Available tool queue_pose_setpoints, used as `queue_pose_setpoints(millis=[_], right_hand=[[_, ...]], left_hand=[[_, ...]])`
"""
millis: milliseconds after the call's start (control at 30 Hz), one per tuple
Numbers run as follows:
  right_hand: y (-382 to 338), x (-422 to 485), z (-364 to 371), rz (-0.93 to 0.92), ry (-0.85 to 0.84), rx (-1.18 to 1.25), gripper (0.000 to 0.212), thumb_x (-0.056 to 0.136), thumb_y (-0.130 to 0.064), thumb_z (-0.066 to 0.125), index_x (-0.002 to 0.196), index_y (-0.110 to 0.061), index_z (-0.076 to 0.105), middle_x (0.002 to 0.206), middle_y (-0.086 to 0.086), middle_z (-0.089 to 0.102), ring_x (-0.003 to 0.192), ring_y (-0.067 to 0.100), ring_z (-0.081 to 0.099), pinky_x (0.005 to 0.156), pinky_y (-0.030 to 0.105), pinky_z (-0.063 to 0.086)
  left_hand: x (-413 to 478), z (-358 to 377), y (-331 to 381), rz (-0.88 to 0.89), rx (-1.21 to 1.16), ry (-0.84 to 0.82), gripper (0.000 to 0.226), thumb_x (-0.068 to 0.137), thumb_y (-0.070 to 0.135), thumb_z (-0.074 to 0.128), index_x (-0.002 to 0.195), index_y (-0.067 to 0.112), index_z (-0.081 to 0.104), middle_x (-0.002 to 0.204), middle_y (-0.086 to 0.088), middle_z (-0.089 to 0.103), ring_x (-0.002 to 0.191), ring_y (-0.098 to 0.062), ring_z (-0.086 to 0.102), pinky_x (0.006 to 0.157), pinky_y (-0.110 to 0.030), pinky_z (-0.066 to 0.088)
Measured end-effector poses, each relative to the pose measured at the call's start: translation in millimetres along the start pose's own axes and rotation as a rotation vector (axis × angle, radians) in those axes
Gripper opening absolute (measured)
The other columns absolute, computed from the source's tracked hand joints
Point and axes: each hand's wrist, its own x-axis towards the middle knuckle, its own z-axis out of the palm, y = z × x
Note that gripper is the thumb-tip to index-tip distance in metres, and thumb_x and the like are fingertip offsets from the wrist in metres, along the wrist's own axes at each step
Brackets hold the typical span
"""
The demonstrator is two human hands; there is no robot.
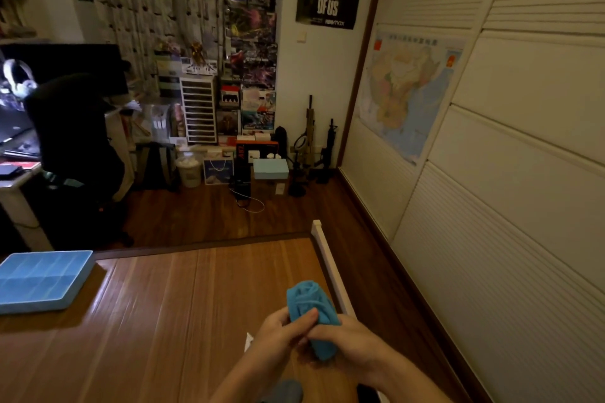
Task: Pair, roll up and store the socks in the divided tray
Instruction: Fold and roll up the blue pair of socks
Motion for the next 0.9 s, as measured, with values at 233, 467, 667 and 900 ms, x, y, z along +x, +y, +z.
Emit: queue_pose_setpoints(millis=[233,467,667,900], right_hand=[[36,11,11,-0.063,0.311,-0.135,0.054,0.078,-0.03,0.086,0.122,-0.019,0.057,0.111,0.005,0.074,0.095,0.016,0.075,0.073,0.027,0.058],[53,-1,9,-0.258,0.524,-0.261,0.025,0.086,-0.029,0.079,0.108,-0.019,0.071,0.096,-0.002,0.077,0.089,0.009,0.074,0.074,0.024,0.06],[52,-5,-2,-0.198,0.563,-0.026,0.023,0.094,-0.028,0.068,0.109,-0.012,0.072,0.097,0.008,0.078,0.085,0.017,0.074,0.068,0.024,0.058],[56,3,-29,-0.29,0.689,-0.019,0.019,0.093,-0.029,0.07,0.104,-0.014,0.074,0.091,0.003,0.078,0.086,0.017,0.074,0.072,0.028,0.059]], left_hand=[[2,-12,-22,0.024,0.038,0.067,0.044,0.087,0.028,0.074,0.125,0.005,0.067,0.116,-0.013,0.076,0.113,-0.03,0.071,0.092,-0.038,0.06],[7,-15,-38,-0.069,0.08,0.019,0.037,0.099,0.038,0.061,0.125,0.012,0.068,0.118,-0.009,0.076,0.113,-0.026,0.072,0.087,-0.033,0.061],[11,9,-32,0.045,0.229,0.128,0.019,0.101,0.011,0.059,0.109,0.006,0.075,0.098,-0.005,0.081,0.095,-0.019,0.077,0.075,-0.025,0.061],[25,45,-34,0.132,0.413,0.232,0.023,0.101,0.016,0.062,0.089,0.013,0.081,0.087,-0.004,0.08,0.091,-0.021,0.076,0.087,-0.042,0.062]])
